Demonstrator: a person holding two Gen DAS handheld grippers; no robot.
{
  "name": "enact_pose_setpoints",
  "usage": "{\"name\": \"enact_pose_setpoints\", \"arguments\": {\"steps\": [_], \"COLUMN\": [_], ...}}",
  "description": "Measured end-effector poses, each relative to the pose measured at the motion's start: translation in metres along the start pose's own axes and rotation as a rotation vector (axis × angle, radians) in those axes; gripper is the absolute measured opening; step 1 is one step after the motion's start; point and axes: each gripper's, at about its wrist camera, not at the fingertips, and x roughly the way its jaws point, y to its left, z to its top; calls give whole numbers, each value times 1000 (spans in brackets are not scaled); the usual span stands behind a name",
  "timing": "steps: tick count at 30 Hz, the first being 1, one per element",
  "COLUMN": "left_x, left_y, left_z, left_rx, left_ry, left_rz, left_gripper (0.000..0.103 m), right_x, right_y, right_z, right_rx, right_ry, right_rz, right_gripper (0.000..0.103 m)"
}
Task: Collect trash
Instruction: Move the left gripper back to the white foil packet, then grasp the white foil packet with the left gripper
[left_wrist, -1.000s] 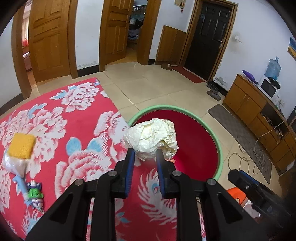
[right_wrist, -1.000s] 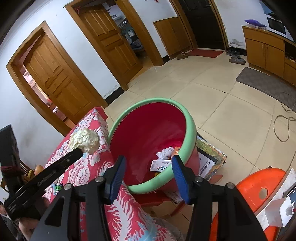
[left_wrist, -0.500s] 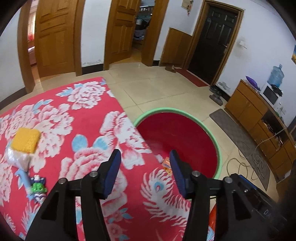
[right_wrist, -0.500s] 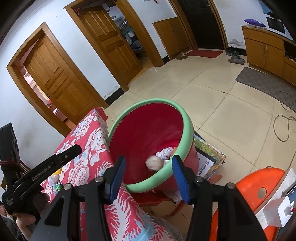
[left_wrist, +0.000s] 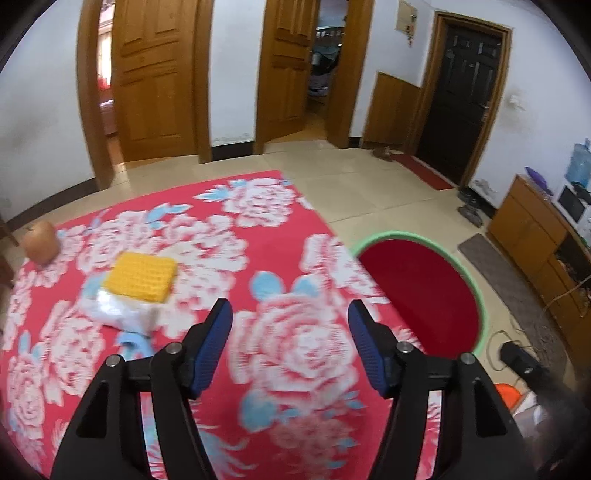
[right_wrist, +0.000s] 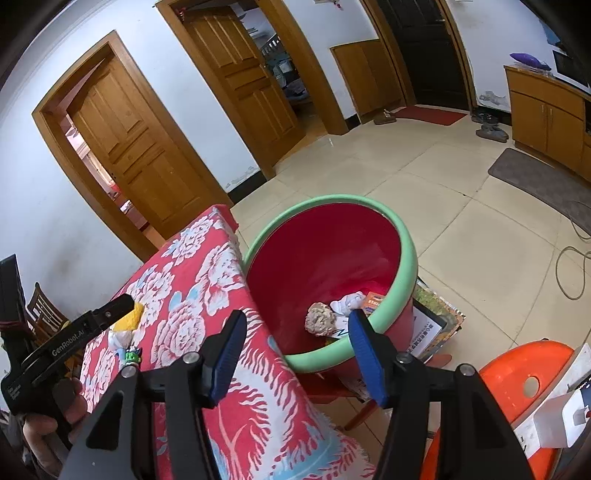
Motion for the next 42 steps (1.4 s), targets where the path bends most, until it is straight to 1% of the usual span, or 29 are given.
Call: {"name": "enact_pose_setpoints", "arguments": {"steps": [2,3,7,12,14,18,21,26,32,34,36,37,38,42], "left_x": [0,0,-3,-1,3,16,25,35,46,47,47,47,48,56], "left_y": [13,21,45,82,94,116,129,138,141,140,139,138,137,135], "left_z": [0,0,-1,-3,-3,-5,-7,-11,-12,-13,-13,-13,-12,-9], "left_rx": [3,6,12,-17,-18,-11,-29,-57,-45,-53,-72,-79,-88,-120], "left_ry": [9,14,16,24,29,62,87,97,89,87,84,82,78,84], "left_rz": [23,47,120,201,229,279,270,246,232,209,183,174,166,163], "left_gripper": [65,65,65,66,70,71,71,71,71,72,76,82,86,87], "right_x": [0,0,0,3,5,8,10,15,17,18,19,20,22,25], "right_y": [4,5,10,20,24,33,39,46,51,52,53,53,54,56], "right_z": [-1,-1,-3,-7,-8,-10,-12,-13,-14,-14,-15,-15,-15,-17], "right_rx": [-7,-8,-14,-30,-38,-51,-65,-78,-90,-93,-94,-96,-98,-98], "right_ry": [1,1,4,19,24,33,41,57,66,68,72,76,80,91], "right_rz": [2,2,5,10,11,8,-1,-15,-25,-27,-28,-26,-23,-10], "right_gripper": [65,67,70,74,76,77,78,79,79,79,80,80,80,80]}}
